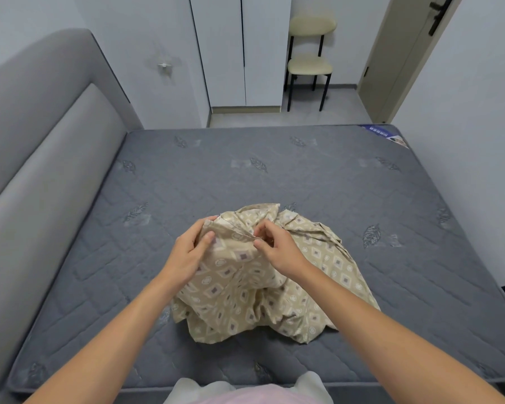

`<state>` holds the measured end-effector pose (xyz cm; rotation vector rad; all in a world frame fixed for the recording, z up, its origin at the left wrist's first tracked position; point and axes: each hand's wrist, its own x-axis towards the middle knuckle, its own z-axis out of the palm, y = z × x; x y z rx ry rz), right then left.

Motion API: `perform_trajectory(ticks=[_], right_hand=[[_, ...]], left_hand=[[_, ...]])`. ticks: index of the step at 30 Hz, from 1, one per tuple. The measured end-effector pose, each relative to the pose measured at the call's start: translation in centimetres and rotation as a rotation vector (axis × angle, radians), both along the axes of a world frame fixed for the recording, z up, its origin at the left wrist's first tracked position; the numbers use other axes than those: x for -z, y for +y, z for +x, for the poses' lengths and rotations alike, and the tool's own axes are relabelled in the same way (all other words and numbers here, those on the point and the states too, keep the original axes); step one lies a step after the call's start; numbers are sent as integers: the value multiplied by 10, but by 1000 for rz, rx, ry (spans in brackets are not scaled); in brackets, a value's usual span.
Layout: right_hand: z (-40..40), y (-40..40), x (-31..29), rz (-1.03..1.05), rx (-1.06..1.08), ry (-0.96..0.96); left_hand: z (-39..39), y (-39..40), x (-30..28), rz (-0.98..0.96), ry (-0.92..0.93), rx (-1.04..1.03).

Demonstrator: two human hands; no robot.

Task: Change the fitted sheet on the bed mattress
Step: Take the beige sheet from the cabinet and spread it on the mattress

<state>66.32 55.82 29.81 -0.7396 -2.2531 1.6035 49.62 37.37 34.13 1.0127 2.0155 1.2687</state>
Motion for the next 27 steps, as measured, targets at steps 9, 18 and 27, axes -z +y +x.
perform_trajectory(ticks=[9,18,27], right_hand=[[-3,-12,-15,11,-102,23],[13,-10,38,216,-345,-367],[-11,-36,28,336,-366,-265]], left_hand=[[9,9,-4,-129,137,107],[9,-29,-5,-87,112,-154],[-16,-79,18,-542,424,-38]])
